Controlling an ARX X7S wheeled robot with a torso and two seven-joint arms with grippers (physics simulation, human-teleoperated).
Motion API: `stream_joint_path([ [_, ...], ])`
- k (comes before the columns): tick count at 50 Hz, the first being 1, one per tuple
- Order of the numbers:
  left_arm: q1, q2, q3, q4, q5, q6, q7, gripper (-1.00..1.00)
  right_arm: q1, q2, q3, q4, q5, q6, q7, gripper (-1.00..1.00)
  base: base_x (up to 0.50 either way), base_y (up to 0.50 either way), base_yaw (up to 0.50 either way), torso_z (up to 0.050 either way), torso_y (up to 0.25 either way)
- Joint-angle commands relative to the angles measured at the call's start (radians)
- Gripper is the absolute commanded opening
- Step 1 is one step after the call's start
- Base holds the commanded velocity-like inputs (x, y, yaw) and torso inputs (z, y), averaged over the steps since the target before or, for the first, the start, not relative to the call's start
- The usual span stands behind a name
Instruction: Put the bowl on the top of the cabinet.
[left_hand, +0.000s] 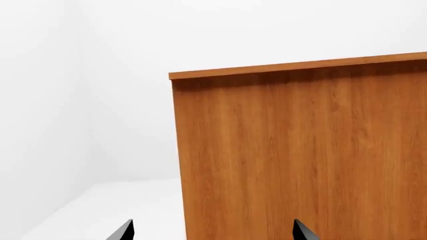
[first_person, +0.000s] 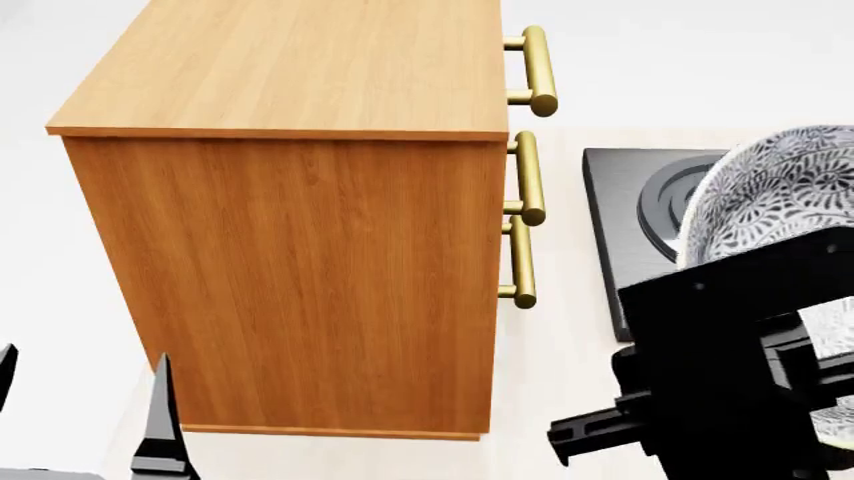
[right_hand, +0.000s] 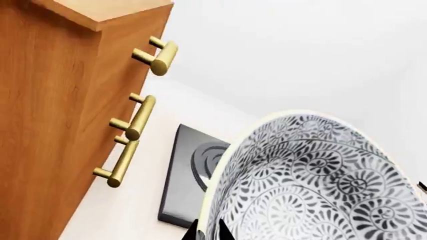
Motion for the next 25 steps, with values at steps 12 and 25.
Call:
stream_joint_path([
  [12,-0.007,0.0,0.015,-0.006,0.004,0.001,-0.003,1.0,0.689,0.009,-0.329,0.377,0.625,0.037,0.483,-1.0,0.0,0.0,0.0,0.0,0.0],
  [25,-0.01,-0.005,0.015,0.004,0.001,-0.009,-0.007,1.0,0.946,-0.086,-0.507,0.612,0.656,0.033,0.51,-1.0,0.0,0.0,0.0,0.0,0.001],
])
